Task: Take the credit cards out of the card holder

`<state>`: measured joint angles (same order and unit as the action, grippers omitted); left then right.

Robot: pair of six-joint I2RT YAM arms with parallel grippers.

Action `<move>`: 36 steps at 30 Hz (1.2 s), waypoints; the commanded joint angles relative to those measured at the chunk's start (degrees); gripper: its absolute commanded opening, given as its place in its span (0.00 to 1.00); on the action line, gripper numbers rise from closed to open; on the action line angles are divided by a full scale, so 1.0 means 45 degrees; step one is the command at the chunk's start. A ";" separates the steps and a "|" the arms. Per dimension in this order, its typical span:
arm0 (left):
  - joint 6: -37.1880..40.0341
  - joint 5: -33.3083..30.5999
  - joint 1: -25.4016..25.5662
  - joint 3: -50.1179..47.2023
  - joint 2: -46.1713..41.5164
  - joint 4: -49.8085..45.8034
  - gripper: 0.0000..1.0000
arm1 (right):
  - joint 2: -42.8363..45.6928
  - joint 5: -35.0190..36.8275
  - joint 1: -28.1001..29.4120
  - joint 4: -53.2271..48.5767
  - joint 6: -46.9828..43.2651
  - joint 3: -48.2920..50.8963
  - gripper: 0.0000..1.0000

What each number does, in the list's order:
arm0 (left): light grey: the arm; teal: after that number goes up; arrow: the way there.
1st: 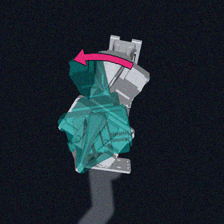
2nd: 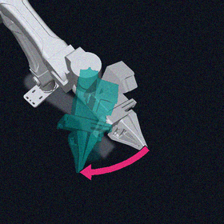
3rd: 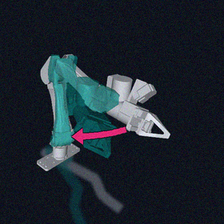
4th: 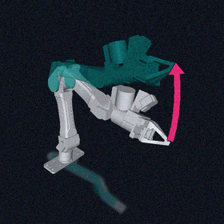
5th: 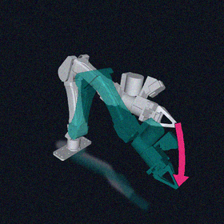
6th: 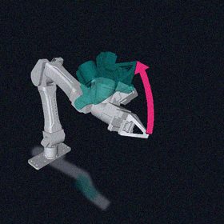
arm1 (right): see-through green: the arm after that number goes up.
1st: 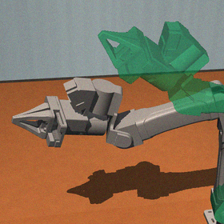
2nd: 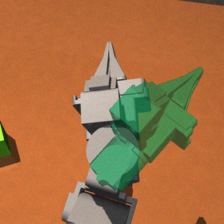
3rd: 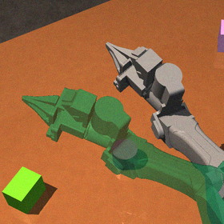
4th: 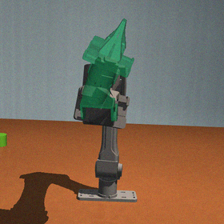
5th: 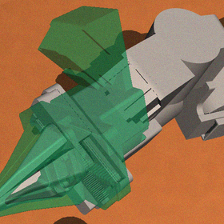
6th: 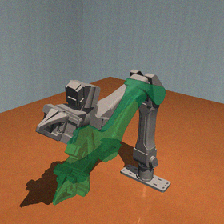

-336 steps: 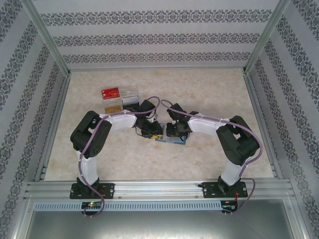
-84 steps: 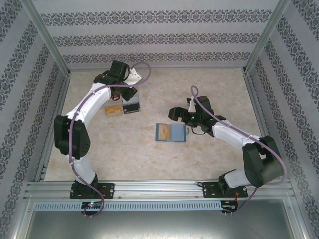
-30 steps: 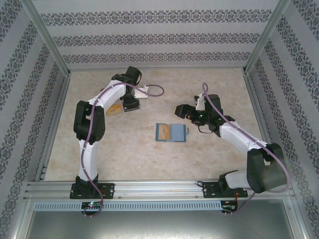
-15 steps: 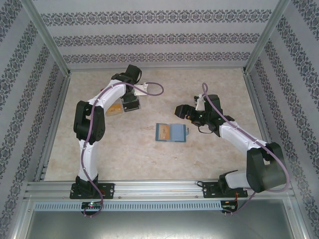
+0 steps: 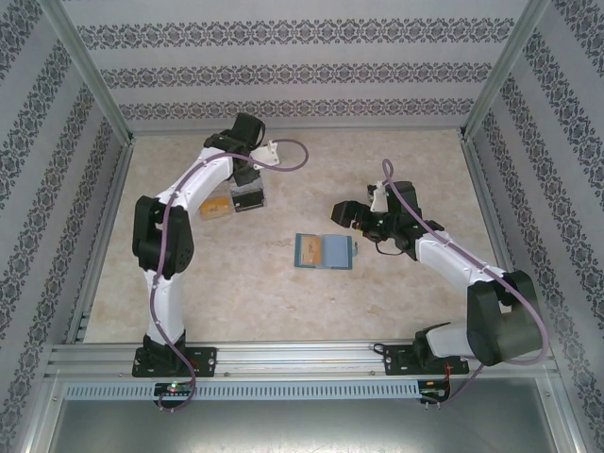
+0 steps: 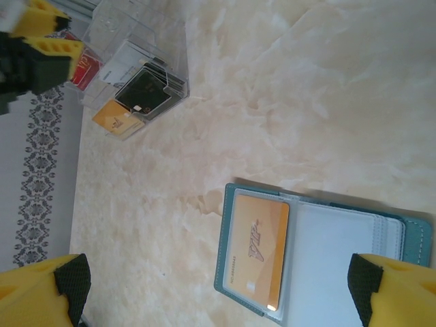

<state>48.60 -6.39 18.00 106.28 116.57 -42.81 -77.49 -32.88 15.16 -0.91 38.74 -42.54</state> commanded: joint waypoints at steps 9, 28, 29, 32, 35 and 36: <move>-0.9964 0.1357 0.0152 -0.3610 -0.4701 0.1454 0.45 | -0.0116 0.1605 0.1818 -0.1170 -0.0307 -0.0070 0.94; -1.8838 0.4758 0.2710 -0.7455 -0.4875 0.2682 0.53 | -0.2274 0.2143 0.2999 -0.0981 0.1479 -0.0527 0.40; -1.9059 0.4697 0.2925 -0.7338 -0.4578 0.2636 0.53 | -0.2384 0.2189 0.2989 -0.0824 0.1578 -0.0480 0.40; -1.9829 0.4763 0.3373 -0.7231 -0.3916 0.2741 0.53 | -0.2704 0.2126 0.2999 -0.0471 0.1747 -0.0428 0.38; -2.0484 0.5237 0.3737 -0.7250 -0.3432 0.3045 0.52 | -0.3002 0.2061 0.3018 -0.0329 0.1839 -0.0463 0.35; -2.0582 0.5375 0.3857 -0.7250 -0.3252 0.3148 0.51 | -0.3068 0.2064 0.3004 -0.0282 0.1856 -0.0467 0.34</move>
<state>-38.94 15.09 33.98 73.60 100.90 -31.53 -90.32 -23.97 28.38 -3.88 46.00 -43.55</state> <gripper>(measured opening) 0.518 0.348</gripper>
